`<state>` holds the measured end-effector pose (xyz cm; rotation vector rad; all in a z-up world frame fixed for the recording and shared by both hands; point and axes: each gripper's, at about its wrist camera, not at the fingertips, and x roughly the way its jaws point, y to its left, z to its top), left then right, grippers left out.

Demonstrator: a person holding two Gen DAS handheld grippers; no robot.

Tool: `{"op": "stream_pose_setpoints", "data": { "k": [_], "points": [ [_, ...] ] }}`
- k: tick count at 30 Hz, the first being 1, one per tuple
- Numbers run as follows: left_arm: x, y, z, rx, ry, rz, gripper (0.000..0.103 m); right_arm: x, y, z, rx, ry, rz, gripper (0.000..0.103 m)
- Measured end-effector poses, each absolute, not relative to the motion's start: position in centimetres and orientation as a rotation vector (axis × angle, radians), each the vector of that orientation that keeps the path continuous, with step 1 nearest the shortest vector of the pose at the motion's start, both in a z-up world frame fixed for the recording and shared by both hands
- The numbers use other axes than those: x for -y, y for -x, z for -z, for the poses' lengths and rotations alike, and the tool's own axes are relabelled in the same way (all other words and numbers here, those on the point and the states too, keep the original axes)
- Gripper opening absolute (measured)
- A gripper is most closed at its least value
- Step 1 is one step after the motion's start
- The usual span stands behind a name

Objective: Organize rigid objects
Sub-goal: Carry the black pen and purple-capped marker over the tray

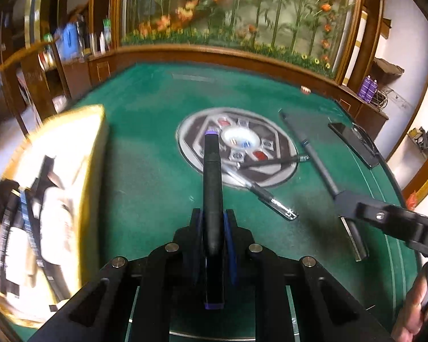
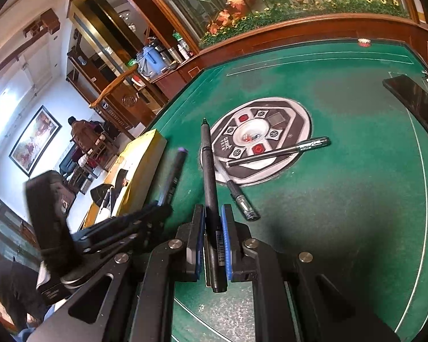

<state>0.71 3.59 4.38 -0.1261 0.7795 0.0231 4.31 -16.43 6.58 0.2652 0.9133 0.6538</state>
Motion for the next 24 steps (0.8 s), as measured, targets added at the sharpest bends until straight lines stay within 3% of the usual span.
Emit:
{"op": "stream_pose_setpoints", "data": {
  "k": [24],
  "points": [
    [-5.2,5.1,-6.6,-0.563,-0.030,-0.170,0.015,13.0,-1.4,-6.6,-0.858,-0.247,-0.708,0.011]
  ]
}}
